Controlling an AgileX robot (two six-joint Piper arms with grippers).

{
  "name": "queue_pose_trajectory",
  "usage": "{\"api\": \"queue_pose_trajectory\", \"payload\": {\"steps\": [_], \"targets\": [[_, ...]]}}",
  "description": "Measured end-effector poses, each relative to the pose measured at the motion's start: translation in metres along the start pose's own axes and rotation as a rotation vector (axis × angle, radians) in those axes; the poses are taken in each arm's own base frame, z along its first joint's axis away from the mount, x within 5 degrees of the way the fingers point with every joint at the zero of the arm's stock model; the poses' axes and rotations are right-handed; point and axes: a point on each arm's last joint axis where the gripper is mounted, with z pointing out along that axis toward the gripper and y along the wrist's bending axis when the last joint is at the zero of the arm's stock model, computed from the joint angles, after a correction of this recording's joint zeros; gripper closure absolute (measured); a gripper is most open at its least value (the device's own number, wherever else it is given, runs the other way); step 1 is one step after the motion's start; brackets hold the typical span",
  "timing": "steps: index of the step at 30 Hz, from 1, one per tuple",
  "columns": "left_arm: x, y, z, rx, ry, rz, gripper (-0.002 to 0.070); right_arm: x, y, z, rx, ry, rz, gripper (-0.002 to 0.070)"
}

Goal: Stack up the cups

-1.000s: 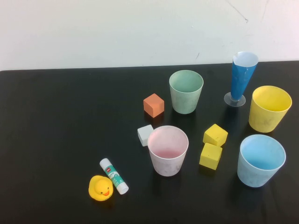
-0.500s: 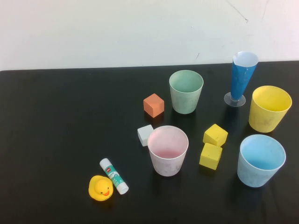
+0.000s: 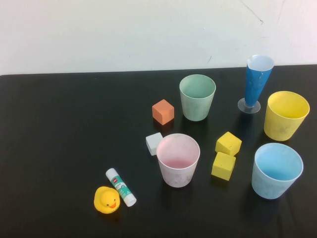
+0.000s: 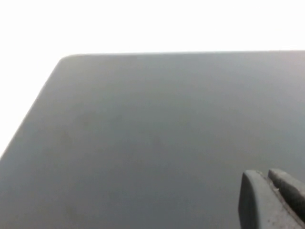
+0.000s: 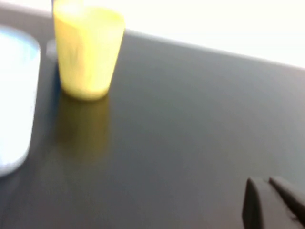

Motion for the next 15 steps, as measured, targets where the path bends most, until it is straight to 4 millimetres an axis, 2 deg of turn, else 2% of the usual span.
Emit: {"api": "queue_pose_trajectory", "payload": {"steps": [3, 7, 12, 15], "targets": [[-0.011, -0.002, -0.001, 0.019, -0.118, 0.000, 0.0675, -0.013, -0.002, -0.001, 0.025, -0.139, -0.003, 0.0679], [-0.032, -0.005, -0.006, 0.059, -0.361, 0.004, 0.0675, -0.035, -0.006, -0.007, 0.072, -0.400, -0.013, 0.0679], [-0.055, -0.011, -0.020, 0.114, -0.659, 0.035, 0.0675, -0.063, -0.011, -0.026, 0.142, -0.762, -0.030, 0.0679], [-0.063, -0.013, -0.027, 0.139, -0.779, 0.044, 0.0675, -0.073, -0.013, -0.038, 0.176, -0.940, -0.021, 0.0679]]}}
